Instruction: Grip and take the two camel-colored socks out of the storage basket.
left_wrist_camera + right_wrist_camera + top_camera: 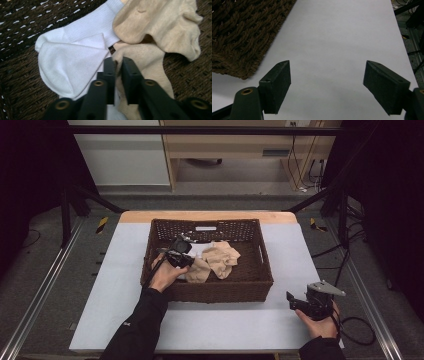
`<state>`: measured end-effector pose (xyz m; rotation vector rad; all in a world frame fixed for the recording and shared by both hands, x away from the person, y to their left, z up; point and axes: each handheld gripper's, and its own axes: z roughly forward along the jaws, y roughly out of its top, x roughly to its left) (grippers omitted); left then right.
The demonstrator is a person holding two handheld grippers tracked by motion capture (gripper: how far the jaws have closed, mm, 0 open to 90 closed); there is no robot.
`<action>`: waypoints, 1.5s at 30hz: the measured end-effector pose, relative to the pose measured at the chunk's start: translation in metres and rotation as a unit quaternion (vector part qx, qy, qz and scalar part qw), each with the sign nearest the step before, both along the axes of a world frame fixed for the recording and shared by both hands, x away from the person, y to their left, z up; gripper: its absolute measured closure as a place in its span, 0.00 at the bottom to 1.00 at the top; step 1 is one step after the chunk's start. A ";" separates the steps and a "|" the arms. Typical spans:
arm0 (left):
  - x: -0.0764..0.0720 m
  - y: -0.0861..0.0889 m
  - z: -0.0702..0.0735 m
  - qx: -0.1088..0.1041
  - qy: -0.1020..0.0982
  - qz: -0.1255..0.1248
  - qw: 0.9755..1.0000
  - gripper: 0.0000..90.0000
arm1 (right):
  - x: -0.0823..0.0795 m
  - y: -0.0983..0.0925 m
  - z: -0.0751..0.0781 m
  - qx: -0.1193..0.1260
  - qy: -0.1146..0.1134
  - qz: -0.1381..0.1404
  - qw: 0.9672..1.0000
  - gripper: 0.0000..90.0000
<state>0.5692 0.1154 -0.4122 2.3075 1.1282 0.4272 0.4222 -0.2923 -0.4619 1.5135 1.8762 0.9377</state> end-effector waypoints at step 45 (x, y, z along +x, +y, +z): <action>-0.130 0.090 0.126 -0.201 -0.190 -0.034 0.960 0.97 | -0.003 -0.004 0.001 -0.001 -0.002 -0.010 1.000 0.25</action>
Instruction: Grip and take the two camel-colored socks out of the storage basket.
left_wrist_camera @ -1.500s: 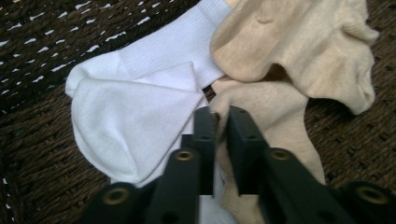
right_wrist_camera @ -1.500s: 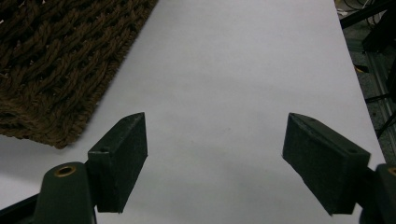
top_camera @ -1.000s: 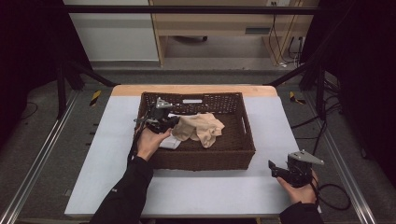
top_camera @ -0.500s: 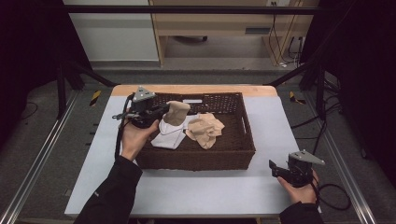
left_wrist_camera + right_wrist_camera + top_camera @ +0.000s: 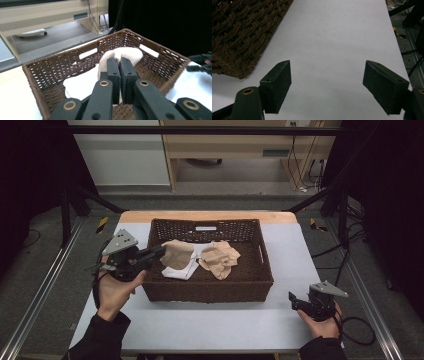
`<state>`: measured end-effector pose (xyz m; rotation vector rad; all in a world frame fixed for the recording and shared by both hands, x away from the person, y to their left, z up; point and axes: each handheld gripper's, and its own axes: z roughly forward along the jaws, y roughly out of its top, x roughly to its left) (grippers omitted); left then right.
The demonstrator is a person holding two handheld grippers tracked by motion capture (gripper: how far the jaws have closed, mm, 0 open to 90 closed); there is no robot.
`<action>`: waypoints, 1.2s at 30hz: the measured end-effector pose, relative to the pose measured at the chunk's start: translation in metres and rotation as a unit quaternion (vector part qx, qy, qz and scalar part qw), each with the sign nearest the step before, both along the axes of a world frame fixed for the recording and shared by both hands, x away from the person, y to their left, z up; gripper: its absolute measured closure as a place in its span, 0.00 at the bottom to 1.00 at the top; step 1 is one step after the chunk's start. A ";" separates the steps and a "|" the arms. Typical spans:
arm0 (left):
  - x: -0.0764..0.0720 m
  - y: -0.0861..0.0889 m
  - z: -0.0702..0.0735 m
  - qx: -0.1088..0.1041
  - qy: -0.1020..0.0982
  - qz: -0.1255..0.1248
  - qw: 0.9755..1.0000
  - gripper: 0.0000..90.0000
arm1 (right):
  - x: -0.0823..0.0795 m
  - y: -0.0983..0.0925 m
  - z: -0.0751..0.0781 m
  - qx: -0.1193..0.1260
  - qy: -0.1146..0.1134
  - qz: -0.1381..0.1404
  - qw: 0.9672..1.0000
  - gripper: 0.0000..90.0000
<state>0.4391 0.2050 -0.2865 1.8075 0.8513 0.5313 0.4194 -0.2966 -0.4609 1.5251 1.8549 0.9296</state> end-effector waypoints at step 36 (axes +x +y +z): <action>-0.051 -0.030 -0.115 0.096 0.138 -0.106 0.980 0.97 | -0.002 0.001 -0.001 -0.003 0.002 0.007 1.000 0.26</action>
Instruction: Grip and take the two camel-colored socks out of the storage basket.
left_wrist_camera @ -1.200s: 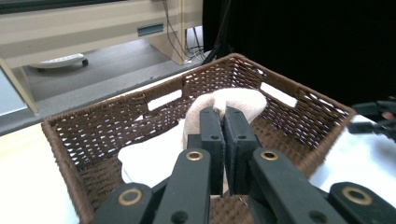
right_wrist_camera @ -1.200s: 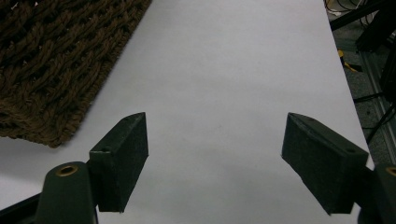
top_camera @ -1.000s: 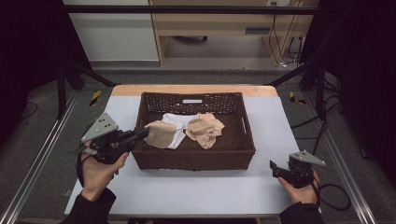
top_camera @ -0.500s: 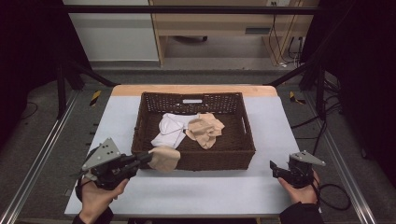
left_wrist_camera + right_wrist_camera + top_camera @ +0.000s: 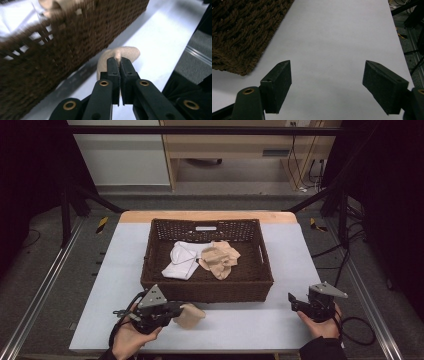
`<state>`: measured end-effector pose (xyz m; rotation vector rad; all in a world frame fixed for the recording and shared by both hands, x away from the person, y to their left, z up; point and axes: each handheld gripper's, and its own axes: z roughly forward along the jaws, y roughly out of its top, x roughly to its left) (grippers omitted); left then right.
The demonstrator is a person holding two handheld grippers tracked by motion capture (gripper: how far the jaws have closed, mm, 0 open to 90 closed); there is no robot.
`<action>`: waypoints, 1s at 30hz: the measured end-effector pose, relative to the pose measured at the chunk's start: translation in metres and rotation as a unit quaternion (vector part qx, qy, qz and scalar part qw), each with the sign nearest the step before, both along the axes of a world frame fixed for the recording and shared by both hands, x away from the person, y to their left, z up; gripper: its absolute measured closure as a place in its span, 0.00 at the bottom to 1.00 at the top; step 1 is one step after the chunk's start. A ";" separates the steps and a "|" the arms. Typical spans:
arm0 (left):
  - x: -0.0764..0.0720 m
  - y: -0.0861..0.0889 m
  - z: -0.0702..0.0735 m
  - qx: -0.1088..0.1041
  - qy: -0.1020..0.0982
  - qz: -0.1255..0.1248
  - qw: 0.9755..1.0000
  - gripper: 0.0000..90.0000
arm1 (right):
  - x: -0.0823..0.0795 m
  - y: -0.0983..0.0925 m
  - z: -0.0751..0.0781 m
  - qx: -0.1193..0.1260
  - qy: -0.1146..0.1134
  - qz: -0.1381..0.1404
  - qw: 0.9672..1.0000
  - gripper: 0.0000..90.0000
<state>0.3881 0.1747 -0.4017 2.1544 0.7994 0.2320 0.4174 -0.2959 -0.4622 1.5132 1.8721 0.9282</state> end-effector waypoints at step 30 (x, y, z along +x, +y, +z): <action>0.003 0.022 0.020 -0.045 -0.075 0.070 0.994 0.59 | 0.000 0.001 0.002 0.012 -0.008 0.005 1.000 0.25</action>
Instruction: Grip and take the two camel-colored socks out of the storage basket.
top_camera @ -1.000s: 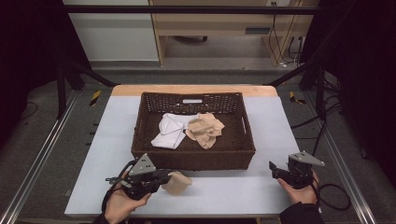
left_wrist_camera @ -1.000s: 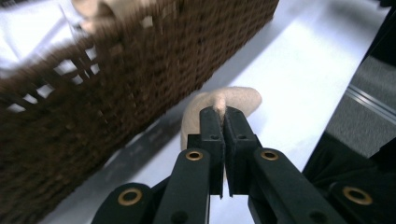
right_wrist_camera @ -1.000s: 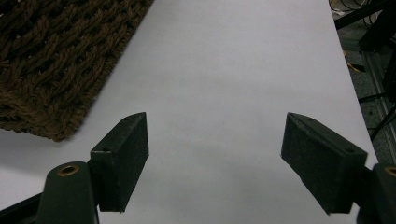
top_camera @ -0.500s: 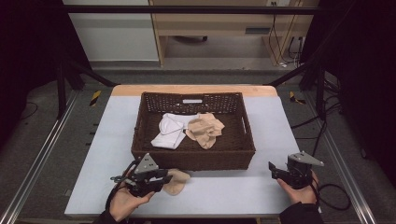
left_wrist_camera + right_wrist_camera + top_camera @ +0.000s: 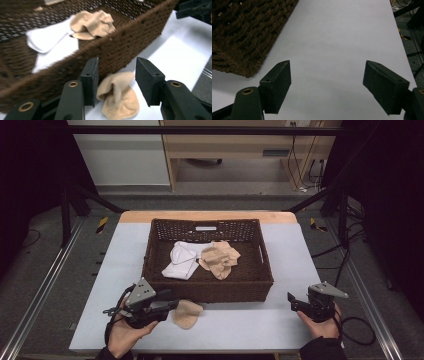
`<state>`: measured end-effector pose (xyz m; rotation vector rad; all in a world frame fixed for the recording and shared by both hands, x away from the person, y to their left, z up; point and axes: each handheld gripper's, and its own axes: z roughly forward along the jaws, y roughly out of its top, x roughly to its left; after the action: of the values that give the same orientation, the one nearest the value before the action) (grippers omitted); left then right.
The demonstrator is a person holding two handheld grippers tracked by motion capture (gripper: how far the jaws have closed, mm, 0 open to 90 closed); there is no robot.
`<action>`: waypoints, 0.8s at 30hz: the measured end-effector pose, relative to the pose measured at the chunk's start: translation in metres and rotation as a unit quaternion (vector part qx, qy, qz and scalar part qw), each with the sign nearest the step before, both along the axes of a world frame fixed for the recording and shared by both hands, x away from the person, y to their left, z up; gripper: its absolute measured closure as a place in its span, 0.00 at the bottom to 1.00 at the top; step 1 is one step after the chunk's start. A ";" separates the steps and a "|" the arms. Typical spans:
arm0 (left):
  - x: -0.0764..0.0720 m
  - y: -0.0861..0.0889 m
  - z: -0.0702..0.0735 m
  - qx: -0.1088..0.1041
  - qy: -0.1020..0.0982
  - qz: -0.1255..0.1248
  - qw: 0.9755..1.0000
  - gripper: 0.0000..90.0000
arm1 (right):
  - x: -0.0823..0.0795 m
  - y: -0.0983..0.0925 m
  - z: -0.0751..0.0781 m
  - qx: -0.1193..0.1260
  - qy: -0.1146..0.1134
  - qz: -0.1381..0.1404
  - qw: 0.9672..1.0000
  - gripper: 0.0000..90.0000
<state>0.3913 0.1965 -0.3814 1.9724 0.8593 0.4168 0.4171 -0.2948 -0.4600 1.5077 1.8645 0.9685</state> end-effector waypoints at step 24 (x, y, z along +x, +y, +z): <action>0.051 0.129 -0.017 -0.044 -0.042 0.225 0.972 0.48 | -0.007 0.018 0.062 0.051 -0.075 0.040 0.995 0.31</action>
<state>0.4424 0.3255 -0.3980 1.6581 1.2513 0.7057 0.4104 -0.2771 -0.3984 1.3848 1.8045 1.1978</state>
